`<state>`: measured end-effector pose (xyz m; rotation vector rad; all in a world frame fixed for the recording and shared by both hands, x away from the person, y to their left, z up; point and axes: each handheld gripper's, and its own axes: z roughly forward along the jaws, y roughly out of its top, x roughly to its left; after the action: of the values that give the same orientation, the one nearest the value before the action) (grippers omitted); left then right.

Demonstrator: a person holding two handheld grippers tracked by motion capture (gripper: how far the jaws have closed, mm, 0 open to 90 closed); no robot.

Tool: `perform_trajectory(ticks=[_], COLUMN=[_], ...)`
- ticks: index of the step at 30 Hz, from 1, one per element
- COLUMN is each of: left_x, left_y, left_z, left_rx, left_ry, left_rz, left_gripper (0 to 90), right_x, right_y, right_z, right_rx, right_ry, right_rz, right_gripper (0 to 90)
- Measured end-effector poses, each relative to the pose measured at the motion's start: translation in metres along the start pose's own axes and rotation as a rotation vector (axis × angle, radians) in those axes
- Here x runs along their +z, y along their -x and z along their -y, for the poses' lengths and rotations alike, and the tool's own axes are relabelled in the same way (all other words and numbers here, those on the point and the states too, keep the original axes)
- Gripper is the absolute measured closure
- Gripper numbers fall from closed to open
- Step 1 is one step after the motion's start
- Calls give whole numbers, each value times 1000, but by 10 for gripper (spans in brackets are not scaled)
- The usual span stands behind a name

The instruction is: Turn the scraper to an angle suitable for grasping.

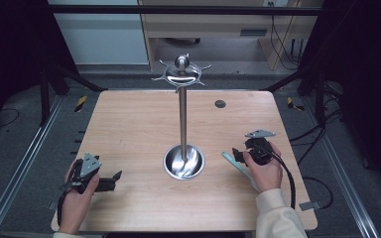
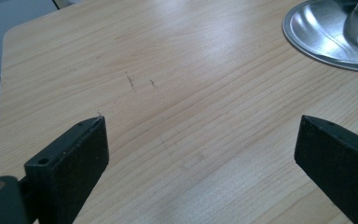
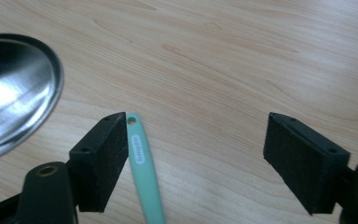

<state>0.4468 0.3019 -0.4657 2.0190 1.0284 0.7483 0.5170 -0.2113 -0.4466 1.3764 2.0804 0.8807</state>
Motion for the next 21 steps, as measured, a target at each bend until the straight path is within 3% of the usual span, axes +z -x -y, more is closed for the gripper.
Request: perform_trajectory(ticks=[3, 7, 10, 12, 13, 17, 21], left_x=[1, 0, 2, 3, 4, 4, 4], left_y=[-1, 0, 1, 2, 2, 2, 2], left_z=[0, 0, -1, -1, -1, -1, -1], left_rx=[1, 12, 21, 23, 25, 27, 28], left_ry=[-1, 0, -12, -12, -14, -16, -16], left_rz=[-1, -1, 1, 0, 0, -3, -1], left_gripper=[27, 27, 27, 27, 27, 27, 27], right_x=[-1, -1, -1, 0, 3, 7, 9], right_y=[0, -3, -13, -15, -19, -25, -34], right_z=[2, 1, 1, 1, 2, 3, 1], right_rx=[-12, -34, -80, -92, -140, -187, -209], right_ry=[9, 32, 18, 14, 3, 16, -26], right_rz=[25, 17, -69, -82, -129, -187, -210], right_gripper=[215, 216, 317, 355, 399, 411, 380])
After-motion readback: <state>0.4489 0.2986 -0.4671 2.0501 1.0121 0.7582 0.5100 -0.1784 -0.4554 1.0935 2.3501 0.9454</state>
